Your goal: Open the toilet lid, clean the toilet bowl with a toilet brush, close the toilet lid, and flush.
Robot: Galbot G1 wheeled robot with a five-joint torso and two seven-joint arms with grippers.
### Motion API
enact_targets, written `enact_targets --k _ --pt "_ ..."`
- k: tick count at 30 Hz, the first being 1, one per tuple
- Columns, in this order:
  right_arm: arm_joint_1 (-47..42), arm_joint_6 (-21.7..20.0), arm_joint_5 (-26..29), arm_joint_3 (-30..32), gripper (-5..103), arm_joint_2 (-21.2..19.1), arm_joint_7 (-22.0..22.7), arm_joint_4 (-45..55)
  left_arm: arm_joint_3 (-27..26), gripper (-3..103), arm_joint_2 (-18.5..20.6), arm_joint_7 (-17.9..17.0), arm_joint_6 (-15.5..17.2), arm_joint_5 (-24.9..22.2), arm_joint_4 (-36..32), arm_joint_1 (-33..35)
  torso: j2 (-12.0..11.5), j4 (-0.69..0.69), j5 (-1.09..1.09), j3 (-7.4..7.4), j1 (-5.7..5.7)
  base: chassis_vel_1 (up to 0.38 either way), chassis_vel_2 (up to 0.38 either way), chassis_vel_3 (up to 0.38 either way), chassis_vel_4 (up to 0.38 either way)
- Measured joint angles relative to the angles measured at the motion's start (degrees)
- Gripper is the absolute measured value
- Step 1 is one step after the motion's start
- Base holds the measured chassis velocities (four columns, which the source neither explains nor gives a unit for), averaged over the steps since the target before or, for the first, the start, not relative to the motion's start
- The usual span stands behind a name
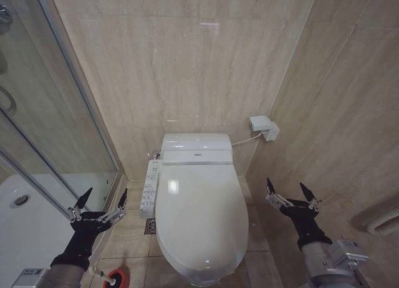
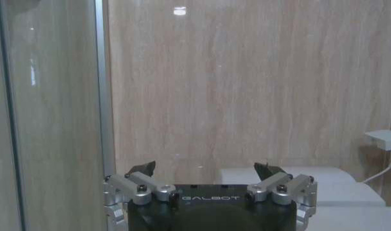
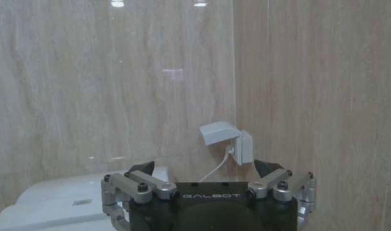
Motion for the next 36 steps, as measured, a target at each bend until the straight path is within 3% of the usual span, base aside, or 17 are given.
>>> enact_targets --k 5,10,12,13,14,17,18,21,28,36 --pt "0.00 0.00 0.00 0.00 100 0.00 0.00 0.00 -0.04 100 0.16 0.00 0.44 -0.25 0.00 -0.36 0.00 0.00 0.00 0.00 0.00 0.000 0.000 0.000 0.000" --pt "0.00 0.01 0.00 -0.01 100 -0.01 0.00 0.00 -1.38 100 3.12 0.14 8.32 -4.88 0.00 -6.73 0.00 -0.02 0.01 0.00 0.00 0.000 0.000 0.000 0.000" --pt "0.00 0.00 0.00 0.00 100 0.00 0.00 0.00 -1.54 100 3.38 0.24 8.52 -5.21 -0.02 -7.55 0.00 -0.04 -0.01 0.00 0.00 0.000 0.000 0.000 0.000" --pt "0.00 0.01 0.00 -0.01 100 -0.01 0.00 0.00 -2.35 100 4.29 0.67 9.18 -6.33 0.01 -8.91 0.00 0.05 -0.02 0.01 0.00 0.000 0.000 0.000 0.000" --pt "0.01 0.01 0.00 0.00 100 -0.01 0.00 0.00 -3.73 100 5.75 1.12 9.13 -7.56 -0.04 -10.93 0.00 -0.02 0.02 0.00 0.00 0.000 0.000 0.000 0.000" --pt "0.01 0.01 0.00 0.00 100 -0.01 0.00 0.01 -4.73 100 7.00 1.75 8.38 -8.70 0.44 -12.30 0.00 0.02 -0.01 0.01 0.00 0.000 0.000 0.000 0.000" --pt "0.00 0.01 0.00 -0.01 100 0.00 0.00 0.00 -4.72 100 7.17 1.93 6.79 -9.63 1.97 -12.67 0.00 -0.03 0.05 0.00 0.00 0.000 0.000 0.000 0.000" --pt "0.01 0.01 0.00 0.00 100 -0.01 0.00 0.00 -4.55 100 7.02 2.83 3.25 -11.35 6.44 -13.30 0.00 0.02 -0.02 0.00 0.00 0.000 0.000 0.000 0.000" --pt "0.01 0.01 0.00 -0.01 100 -0.01 -0.01 0.01 -4.81 100 8.07 4.40 2.24 -12.65 9.58 -14.99 0.00 0.01 0.00 0.00 0.00 0.000 0.000 0.000 0.000" --pt "0.01 0.00 0.00 0.00 100 0.00 0.00 0.00 -3.61 100 15.30 6.93 -2.81 -14.18 25.48 -22.48 0.00 0.00 -0.02 0.00 0.00 0.000 0.000 0.000 0.000"
